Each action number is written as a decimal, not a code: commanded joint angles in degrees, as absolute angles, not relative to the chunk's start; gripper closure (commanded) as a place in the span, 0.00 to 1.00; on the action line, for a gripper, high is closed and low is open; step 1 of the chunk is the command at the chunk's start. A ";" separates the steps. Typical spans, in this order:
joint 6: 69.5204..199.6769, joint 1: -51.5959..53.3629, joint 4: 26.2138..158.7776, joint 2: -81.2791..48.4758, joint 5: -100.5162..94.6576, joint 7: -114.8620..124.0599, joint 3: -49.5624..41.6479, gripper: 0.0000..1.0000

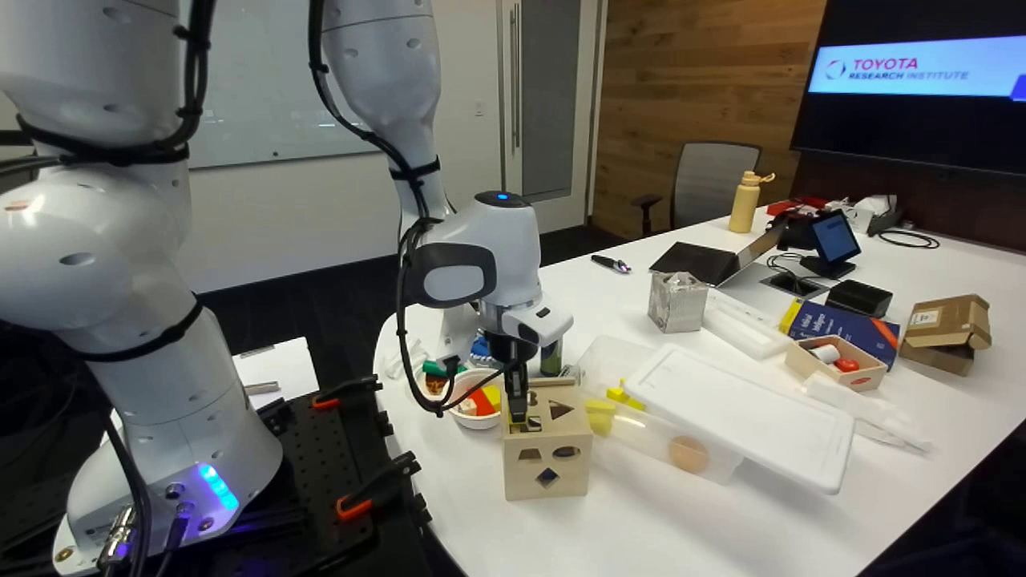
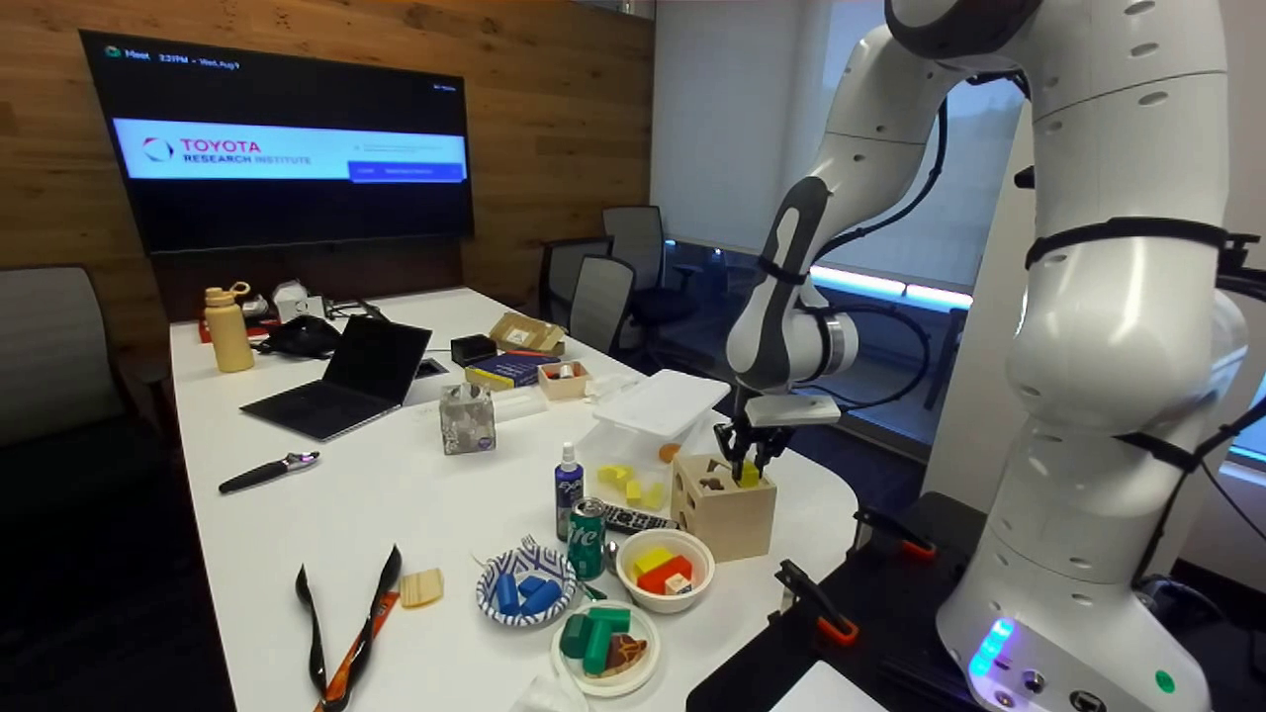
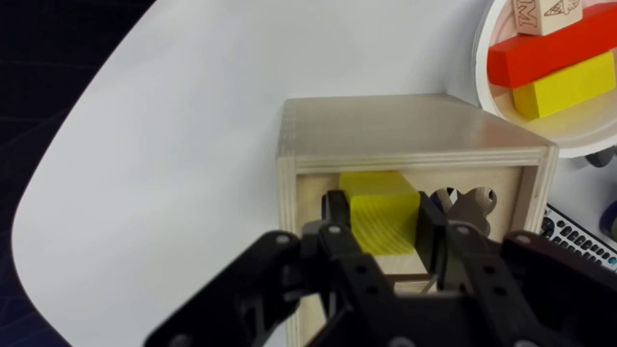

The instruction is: Put one blue block and one yellow block in the wooden toy box.

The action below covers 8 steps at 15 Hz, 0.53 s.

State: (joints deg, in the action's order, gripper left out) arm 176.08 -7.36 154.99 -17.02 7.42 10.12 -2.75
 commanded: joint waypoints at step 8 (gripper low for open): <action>177.83 -8.74 154.19 -18.27 8.41 8.62 -2.12 0.89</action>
State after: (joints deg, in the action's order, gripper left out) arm 177.25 -7.98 154.66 -18.01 7.45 10.12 -2.47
